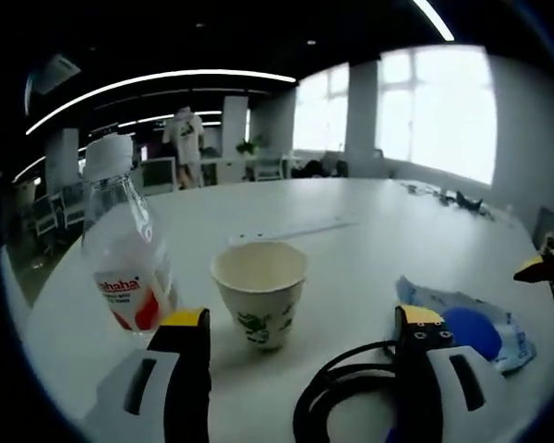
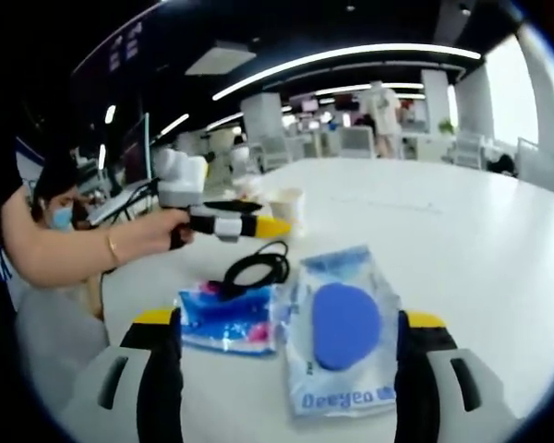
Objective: Arrange the tabletop items into an orderly group along one side of the table until the central work area is clear of visible clutter.
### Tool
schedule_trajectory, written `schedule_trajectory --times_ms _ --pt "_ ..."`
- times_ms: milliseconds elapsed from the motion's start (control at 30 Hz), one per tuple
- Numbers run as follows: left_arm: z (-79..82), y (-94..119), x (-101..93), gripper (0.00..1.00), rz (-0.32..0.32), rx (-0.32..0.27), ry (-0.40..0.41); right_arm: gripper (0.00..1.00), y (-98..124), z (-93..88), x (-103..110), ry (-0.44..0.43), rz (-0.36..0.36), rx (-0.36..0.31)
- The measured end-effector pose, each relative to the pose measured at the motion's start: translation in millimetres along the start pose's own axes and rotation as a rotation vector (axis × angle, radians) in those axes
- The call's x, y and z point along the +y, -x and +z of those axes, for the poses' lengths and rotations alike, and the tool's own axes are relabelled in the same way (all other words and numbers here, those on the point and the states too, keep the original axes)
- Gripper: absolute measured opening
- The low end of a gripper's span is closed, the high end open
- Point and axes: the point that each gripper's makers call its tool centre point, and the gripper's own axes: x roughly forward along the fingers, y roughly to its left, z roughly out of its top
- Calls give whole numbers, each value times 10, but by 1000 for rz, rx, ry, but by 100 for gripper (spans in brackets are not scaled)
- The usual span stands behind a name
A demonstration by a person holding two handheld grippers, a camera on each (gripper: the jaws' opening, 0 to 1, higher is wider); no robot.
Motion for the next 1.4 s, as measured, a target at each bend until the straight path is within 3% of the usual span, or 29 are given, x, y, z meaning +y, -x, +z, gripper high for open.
schedule_trajectory --times_ms 167,500,733,933,1067,1200,1400 --pt "-74 87 -108 92 -30 40 -4 100 63 40 -119 -32 -48 -6" --pt "-105 220 -316 96 -87 46 4 100 165 -49 -165 -106 -77 18" --pt "-94 273 -493 97 -136 50 -42 100 223 -216 -183 -180 -97 80" --pt "-78 274 -589 90 -171 52 -69 97 275 -277 -211 -184 -134 104" --pt "-60 249 -649 84 -193 50 -80 91 323 -327 -273 -268 -176 111" --pt "-11 210 -731 77 -216 51 -72 88 362 -367 -352 -276 -226 116" --pt "69 117 -811 69 -236 37 -99 72 396 -444 -381 -343 -272 133"
